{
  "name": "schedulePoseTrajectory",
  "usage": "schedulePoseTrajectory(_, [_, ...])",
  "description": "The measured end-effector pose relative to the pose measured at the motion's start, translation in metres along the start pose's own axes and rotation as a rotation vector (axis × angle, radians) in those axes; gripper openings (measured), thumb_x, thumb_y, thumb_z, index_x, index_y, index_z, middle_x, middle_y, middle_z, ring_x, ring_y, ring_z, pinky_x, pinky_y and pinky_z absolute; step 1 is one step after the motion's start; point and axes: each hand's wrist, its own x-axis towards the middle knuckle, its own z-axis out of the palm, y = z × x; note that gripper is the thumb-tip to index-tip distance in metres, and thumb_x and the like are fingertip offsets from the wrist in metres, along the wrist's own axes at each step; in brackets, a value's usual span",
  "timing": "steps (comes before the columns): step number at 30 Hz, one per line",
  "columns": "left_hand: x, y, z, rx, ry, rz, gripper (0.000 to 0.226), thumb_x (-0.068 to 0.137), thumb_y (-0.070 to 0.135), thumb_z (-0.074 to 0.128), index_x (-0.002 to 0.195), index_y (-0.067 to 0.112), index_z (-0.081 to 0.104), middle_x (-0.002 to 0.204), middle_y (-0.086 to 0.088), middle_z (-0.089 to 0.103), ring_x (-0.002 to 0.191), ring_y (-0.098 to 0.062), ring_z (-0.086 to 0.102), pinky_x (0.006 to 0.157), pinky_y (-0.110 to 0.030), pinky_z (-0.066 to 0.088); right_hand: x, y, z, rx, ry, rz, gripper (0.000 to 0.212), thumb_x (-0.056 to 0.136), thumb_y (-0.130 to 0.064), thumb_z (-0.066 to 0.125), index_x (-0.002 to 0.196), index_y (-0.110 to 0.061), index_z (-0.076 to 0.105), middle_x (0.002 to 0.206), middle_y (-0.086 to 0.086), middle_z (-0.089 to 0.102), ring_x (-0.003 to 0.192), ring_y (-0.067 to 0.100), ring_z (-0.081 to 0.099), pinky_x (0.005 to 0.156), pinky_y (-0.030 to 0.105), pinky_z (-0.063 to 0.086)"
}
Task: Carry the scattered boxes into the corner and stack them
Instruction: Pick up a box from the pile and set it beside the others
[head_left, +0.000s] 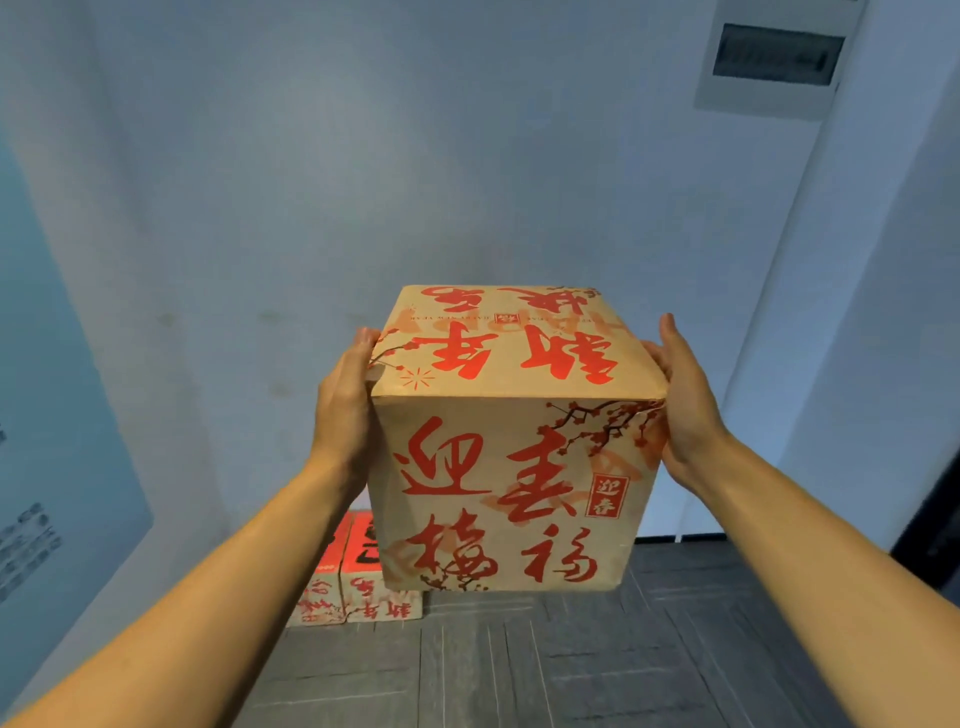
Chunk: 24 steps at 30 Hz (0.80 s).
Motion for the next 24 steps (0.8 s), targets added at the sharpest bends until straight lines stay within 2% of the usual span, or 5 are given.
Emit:
schedulePoseTrajectory(8, [0.170,-0.050,0.064,0.007,-0.030,-0.031,0.042,0.106,0.061,0.041,0.109,0.032,0.071,0.105,0.005,0.081,0.101,-0.019,0.077,0.091,-0.041,0.057,0.172,0.016,-0.014,-0.032,0.048,-0.001,0.055,0.109,-0.060,0.025,0.105,-0.025,0.067,0.082,-0.002,0.080,0.073,0.012,0.077,0.069,0.029,0.056])
schedulePoseTrajectory(14, [0.261,-0.080,0.101,0.050,-0.009,0.027,0.043,0.105,0.062,0.041,0.116,0.032,0.070,0.107,0.006,0.081,0.100,-0.019,0.078,0.082,-0.035,0.059,0.291,0.036,-0.024,-0.050,-0.013,-0.019,0.059,0.108,-0.061,0.021,0.116,-0.025,0.068,0.089,-0.002,0.082,0.077,0.014,0.079,0.062,0.024,0.060])
schedulePoseTrajectory(18, [0.307,-0.109,0.119,0.131,0.017,0.026,0.060,0.090,0.071,0.044,0.125,0.030,0.070,0.114,0.005,0.079,0.106,-0.019,0.077,0.094,-0.044,0.060,0.360,0.060,-0.033,-0.029,-0.053,0.011,0.063,0.107,-0.063,0.021,0.119,-0.024,0.069,0.096,0.001,0.082,0.084,0.017,0.079,0.066,0.026,0.060])
schedulePoseTrajectory(21, [0.340,-0.136,0.127,0.179,0.024,0.020,0.048,0.102,0.058,0.048,0.136,0.029,0.066,0.118,0.004,0.078,0.109,-0.020,0.076,0.096,-0.047,0.060,0.408,0.084,-0.037,-0.031,-0.067,0.022,0.059,0.108,-0.062,0.023,0.122,-0.027,0.069,0.099,-0.001,0.082,0.087,0.017,0.079,0.066,0.025,0.059])
schedulePoseTrajectory(24, [0.367,-0.173,0.127,0.198,0.052,-0.037,0.036,0.110,0.039,0.047,0.143,0.032,0.059,0.120,0.005,0.077,0.107,-0.014,0.076,0.085,-0.034,0.060,0.447,0.120,-0.034,-0.075,-0.060,0.049,0.056,0.106,-0.063,0.031,0.133,-0.027,0.064,0.111,0.001,0.079,0.098,0.020,0.078,0.074,0.030,0.057])
